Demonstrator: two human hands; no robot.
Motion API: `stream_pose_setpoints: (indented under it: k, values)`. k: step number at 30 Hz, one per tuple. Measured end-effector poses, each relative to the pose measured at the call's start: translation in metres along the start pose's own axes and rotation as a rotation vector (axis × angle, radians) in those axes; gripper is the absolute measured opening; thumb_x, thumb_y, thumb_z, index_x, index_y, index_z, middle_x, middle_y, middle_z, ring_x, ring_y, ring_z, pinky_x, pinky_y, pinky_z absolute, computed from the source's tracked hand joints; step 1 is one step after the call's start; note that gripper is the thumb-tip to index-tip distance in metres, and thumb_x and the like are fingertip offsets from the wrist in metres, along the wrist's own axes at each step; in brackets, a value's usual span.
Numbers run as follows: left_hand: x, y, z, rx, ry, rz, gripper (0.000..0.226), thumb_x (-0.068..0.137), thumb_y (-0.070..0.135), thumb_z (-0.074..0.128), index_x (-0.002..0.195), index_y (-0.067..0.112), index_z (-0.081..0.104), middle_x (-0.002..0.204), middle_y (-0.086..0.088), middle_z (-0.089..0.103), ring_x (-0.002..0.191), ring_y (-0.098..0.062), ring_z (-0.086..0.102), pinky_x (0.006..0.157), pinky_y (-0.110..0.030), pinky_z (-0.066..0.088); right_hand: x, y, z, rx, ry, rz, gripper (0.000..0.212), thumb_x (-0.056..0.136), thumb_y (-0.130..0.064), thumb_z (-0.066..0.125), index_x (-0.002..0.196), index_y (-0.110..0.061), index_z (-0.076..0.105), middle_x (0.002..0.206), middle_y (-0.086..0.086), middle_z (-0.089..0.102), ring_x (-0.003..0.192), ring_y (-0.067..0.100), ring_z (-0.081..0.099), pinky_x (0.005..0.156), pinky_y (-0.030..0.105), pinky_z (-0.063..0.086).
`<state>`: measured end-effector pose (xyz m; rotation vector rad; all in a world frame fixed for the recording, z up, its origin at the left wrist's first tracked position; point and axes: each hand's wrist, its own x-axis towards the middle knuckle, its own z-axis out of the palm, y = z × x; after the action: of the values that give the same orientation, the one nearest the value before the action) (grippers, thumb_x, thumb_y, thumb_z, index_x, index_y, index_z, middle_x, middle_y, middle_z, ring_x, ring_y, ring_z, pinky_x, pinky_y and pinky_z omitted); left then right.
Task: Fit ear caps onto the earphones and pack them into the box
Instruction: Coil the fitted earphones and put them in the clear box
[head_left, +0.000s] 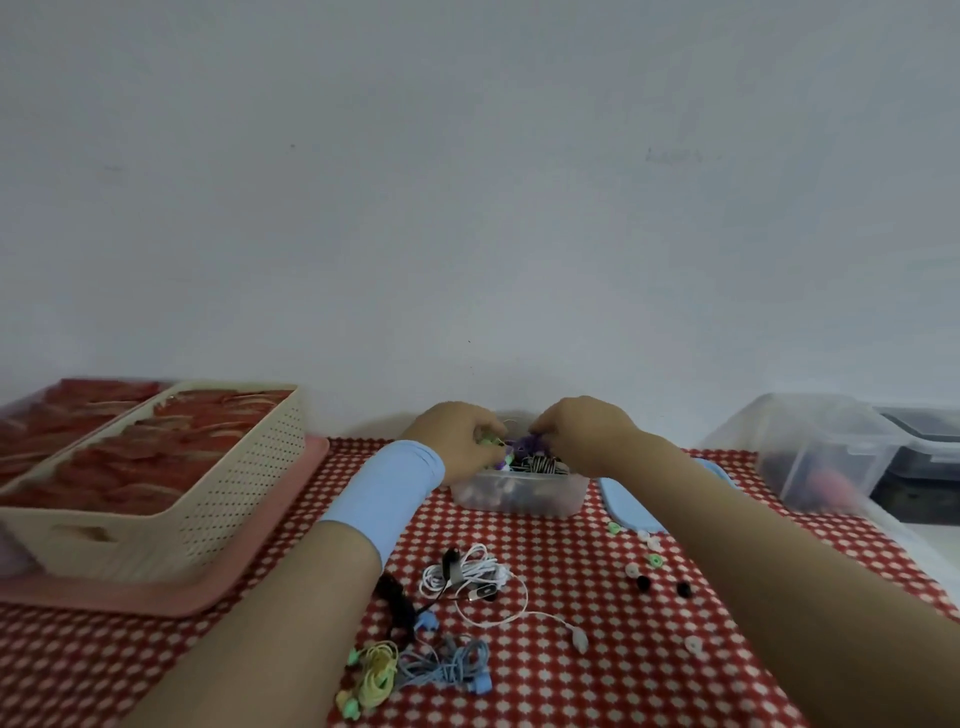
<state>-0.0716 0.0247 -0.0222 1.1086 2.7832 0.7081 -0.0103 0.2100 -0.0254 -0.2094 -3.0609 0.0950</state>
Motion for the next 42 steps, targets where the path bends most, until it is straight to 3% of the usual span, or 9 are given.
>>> stream_pose_setpoints:
  k: [3,7,10,16,23,29,34,38,42]
  values:
    - [-0.013,0.001,-0.009,-0.052,0.102,0.07,0.022,0.09,0.027,0.065,0.111,0.035,0.07,0.123,0.011,0.059,0.111,-0.009,0.055,0.094,-0.024,0.04,-0.012,-0.003,-0.013,0.091,0.091,0.002,0.038,0.105,-0.021,0.047,0.141,-0.027,0.059,0.138,-0.005,0.063,0.123,0.019,0.059,0.1,0.036,0.05]
    - [-0.043,0.003,-0.019,-0.132,0.126,0.021,0.011,0.089,0.03,0.066,0.094,0.03,0.075,0.101,0.014,0.067,0.095,-0.005,0.061,0.091,-0.03,0.05,-0.039,-0.024,-0.023,0.326,0.139,-0.08,0.022,0.099,-0.027,0.059,0.112,-0.025,0.077,0.113,-0.008,0.074,0.104,0.013,0.066,0.095,0.036,0.054]
    - [-0.069,0.005,-0.021,-0.107,0.014,-0.02,0.009,0.088,0.031,0.068,0.092,0.029,0.076,0.092,0.023,0.064,0.094,-0.006,0.062,0.088,-0.026,0.047,-0.057,-0.043,-0.015,0.408,-0.015,-0.144,0.018,0.093,-0.034,0.064,0.097,-0.03,0.08,0.098,-0.011,0.076,0.091,0.008,0.067,0.089,0.037,0.057]
    - [-0.102,-0.001,-0.002,0.085,-0.328,-0.12,0.03,0.086,0.036,0.07,0.113,0.024,0.071,0.105,0.007,0.069,0.093,-0.011,0.063,0.081,-0.023,0.047,-0.077,-0.07,0.019,0.225,-0.287,-0.149,0.026,0.094,-0.043,0.065,0.103,-0.023,0.079,0.103,-0.002,0.075,0.093,0.016,0.068,0.092,0.036,0.056]
    - [-0.109,-0.005,0.007,-0.07,-0.107,-0.131,0.017,0.083,0.036,0.074,0.098,0.029,0.07,0.103,0.01,0.069,0.09,-0.004,0.061,0.082,-0.022,0.048,-0.088,-0.065,0.02,0.542,-0.173,-0.14,0.012,0.091,-0.034,0.073,0.09,-0.022,0.07,0.091,-0.006,0.069,0.084,0.01,0.065,0.078,0.026,0.052]
    - [-0.105,-0.004,-0.002,-0.301,0.06,-0.083,0.014,0.087,0.031,0.069,0.101,0.032,0.067,0.109,0.01,0.069,0.101,-0.007,0.063,0.095,-0.035,0.051,-0.086,-0.058,0.01,0.972,-0.074,-0.082,0.015,0.089,-0.022,0.077,0.098,-0.011,0.072,0.092,0.002,0.077,0.089,0.016,0.073,0.084,0.029,0.057]
    - [-0.11,-0.006,-0.008,-0.462,0.068,-0.125,0.029,0.081,0.008,0.074,0.099,0.029,0.066,0.104,0.007,0.069,0.084,-0.014,0.071,0.075,-0.034,0.061,-0.092,-0.061,0.004,1.328,-0.026,-0.015,0.017,0.091,0.0,0.071,0.108,0.003,0.071,0.097,0.018,0.078,0.081,0.019,0.077,0.071,0.021,0.059]
    - [-0.11,-0.011,-0.012,-0.353,-0.028,-0.221,0.042,0.081,-0.006,0.066,0.109,0.025,0.061,0.095,-0.001,0.072,0.079,-0.018,0.072,0.077,-0.039,0.061,-0.092,-0.06,0.009,1.226,0.033,0.01,0.008,0.094,-0.007,0.071,0.101,-0.006,0.073,0.089,0.011,0.079,0.075,0.017,0.076,0.066,0.022,0.058]
    - [-0.111,-0.013,-0.013,0.078,-0.172,-0.251,0.043,0.089,0.012,0.063,0.128,0.028,0.06,0.127,0.008,0.061,0.115,-0.014,0.059,0.103,-0.031,0.046,-0.092,-0.058,0.009,1.252,0.076,0.017,0.011,0.096,-0.008,0.068,0.105,-0.008,0.072,0.089,0.01,0.079,0.068,0.016,0.074,0.062,0.025,0.057]
